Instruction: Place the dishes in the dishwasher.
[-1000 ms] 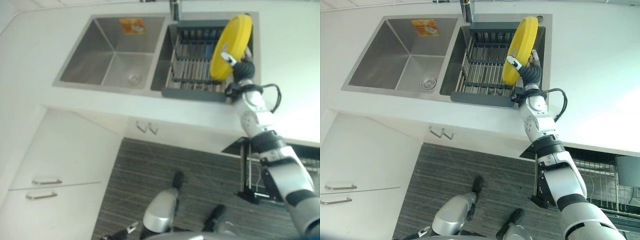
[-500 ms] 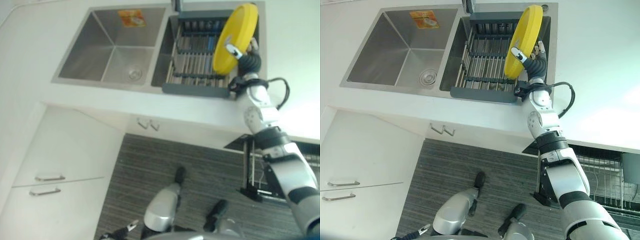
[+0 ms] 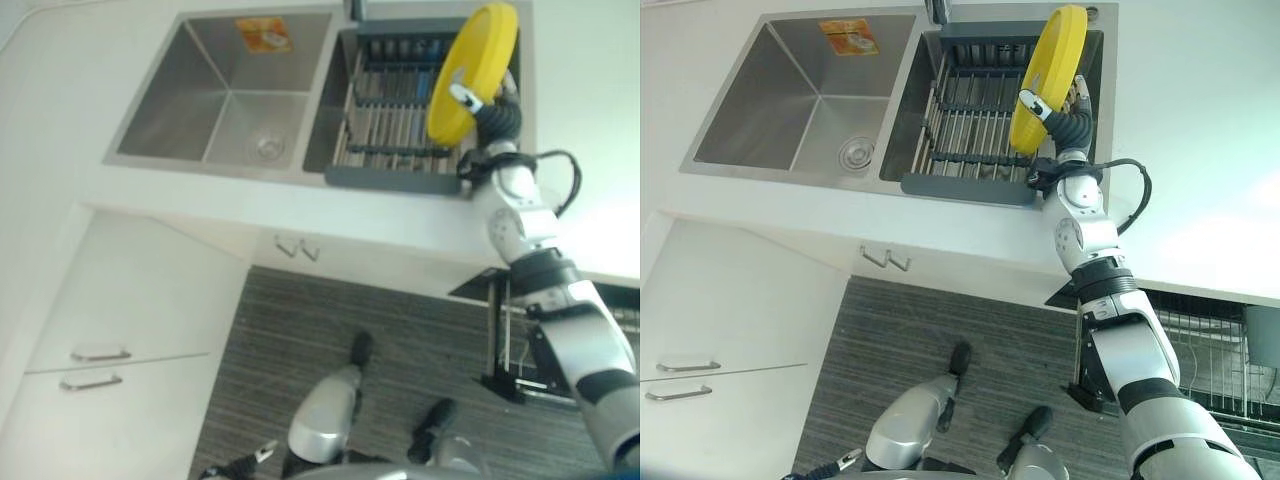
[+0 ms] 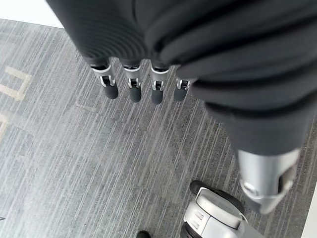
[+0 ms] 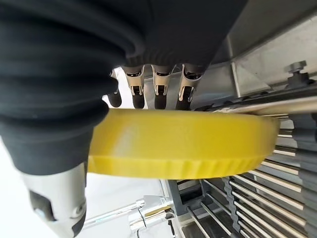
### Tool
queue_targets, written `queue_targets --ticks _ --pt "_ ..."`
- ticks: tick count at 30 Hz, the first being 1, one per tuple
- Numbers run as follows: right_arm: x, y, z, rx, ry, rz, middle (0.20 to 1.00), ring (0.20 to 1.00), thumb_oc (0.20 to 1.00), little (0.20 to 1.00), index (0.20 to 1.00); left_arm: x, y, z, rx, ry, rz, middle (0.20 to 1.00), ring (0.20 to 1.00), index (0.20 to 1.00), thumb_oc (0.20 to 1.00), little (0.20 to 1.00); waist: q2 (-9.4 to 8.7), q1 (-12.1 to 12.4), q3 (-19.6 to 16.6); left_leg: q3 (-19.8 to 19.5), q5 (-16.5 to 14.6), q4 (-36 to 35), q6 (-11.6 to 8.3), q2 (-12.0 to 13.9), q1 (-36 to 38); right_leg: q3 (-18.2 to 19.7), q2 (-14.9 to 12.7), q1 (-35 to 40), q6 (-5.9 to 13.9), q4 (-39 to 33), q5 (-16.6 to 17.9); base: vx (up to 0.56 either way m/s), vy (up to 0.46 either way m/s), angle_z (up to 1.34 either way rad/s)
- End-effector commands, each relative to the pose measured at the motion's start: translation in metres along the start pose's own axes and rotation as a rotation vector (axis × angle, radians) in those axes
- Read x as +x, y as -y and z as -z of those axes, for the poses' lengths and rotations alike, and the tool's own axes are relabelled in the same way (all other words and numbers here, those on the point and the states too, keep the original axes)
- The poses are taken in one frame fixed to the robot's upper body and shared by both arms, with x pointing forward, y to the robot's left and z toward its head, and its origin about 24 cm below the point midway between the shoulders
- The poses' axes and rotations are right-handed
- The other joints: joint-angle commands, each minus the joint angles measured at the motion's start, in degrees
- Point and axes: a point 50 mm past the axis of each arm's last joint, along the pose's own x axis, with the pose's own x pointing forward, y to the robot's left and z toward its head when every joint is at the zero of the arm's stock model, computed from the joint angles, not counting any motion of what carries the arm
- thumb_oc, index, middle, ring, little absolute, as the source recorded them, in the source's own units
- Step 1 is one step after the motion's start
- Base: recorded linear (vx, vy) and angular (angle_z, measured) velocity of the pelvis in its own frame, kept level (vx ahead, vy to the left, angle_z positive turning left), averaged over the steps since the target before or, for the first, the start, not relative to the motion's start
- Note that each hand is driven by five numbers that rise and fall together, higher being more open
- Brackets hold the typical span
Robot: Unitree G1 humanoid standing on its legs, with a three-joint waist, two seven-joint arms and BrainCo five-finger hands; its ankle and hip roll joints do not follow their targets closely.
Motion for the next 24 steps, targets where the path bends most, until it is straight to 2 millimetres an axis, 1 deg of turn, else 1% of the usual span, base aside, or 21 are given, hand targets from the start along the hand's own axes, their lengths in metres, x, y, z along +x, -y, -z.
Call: queue_targets --ticks 1,8,9,10,11,15,24 --pt "0.0113 -0.0220 -0.0358 -0.075 0.125 -0.091 1.000 1.000 1.000 1.000 1.000 -0.0030 -0.0198 -0.0008 0.130 -0.028 -0.067 1.000 1.000 1.000 1.000 1.000 -0.13 2.73 -0.70 -1.01 -2.91 0.57 0.10 0.41 -1.05 4.00 -6.01 -5.49 0.96 10.36 -3.26 0.00 0.000 0.00" --pt "0.0101 -0.0262 -0.0372 -0.138 0.145 -0.101 1.000 1.000 1.000 1.000 1.000 -0.0031 -0.0212 0.0001 0.130 -0.029 -0.071 1.000 1.000 1.000 1.000 1.000 -0.45 2.65 -1.03 -0.63 -3.02 0.44 -0.01 0.69 -0.73 3.79 -5.96 -5.31 1.04 10.13 -3.08 0.00 0.000 0.00" --pt "0.0101 -0.0268 -0.0377 -0.146 0.147 -0.102 0.482 0.482 0.482 0.482 0.482 -0.0033 -0.0217 -0.0003 0.130 -0.028 -0.071 1.000 1.000 1.000 1.000 1.000 -0.47 2.65 -1.07 -0.55 -3.05 0.40 -0.03 0.78 -0.68 3.76 -5.95 -5.31 1.08 10.09 -3.05 0.00 0.000 0.00" --pt "0.0102 -0.0269 -0.0379 -0.144 0.145 -0.100 0.313 0.313 0.313 0.313 0.313 -0.0032 -0.0215 -0.0006 0.129 -0.027 -0.071 1.000 1.000 1.000 1.000 1.000 -0.49 2.65 -1.08 -0.53 -3.04 0.41 -0.03 0.79 -0.71 3.76 -5.93 -5.30 1.09 10.05 -3.05 0.00 0.000 0.00" --pt "0.0104 -0.0264 -0.0381 -0.144 0.143 -0.096 0.200 0.200 0.200 0.200 0.200 -0.0032 -0.0214 -0.0006 0.127 -0.028 -0.071 1.000 1.000 1.000 1.000 1.000 -0.51 2.62 -1.12 -0.49 -3.04 0.37 -0.04 0.82 -0.66 3.73 -5.91 -5.24 1.10 9.97 -3.01 0.00 0.000 0.00" --pt "0.0114 -0.0206 -0.0392 -0.136 0.150 -0.043 0.200 0.200 0.200 0.200 0.200 -0.0031 -0.0213 -0.0011 0.130 -0.026 -0.073 1.000 1.000 1.000 1.000 1.000 -0.58 2.61 -1.22 -0.34 -3.11 0.31 -0.08 0.88 -0.53 3.62 -5.90 -5.17 1.08 9.85 -2.87 0.00 0.000 0.00" --pt "0.0101 -0.0195 -0.0394 -0.108 0.168 -0.025 0.200 0.200 0.200 0.200 0.200 -0.0030 -0.0200 -0.0015 0.126 -0.024 -0.070 1.000 1.000 1.000 1.000 1.000 -0.76 2.65 -1.50 -0.47 -3.13 0.12 -0.06 0.86 -0.46 3.79 -5.72 -5.04 1.16 9.40 -2.72 0.00 -0.001 0.00"
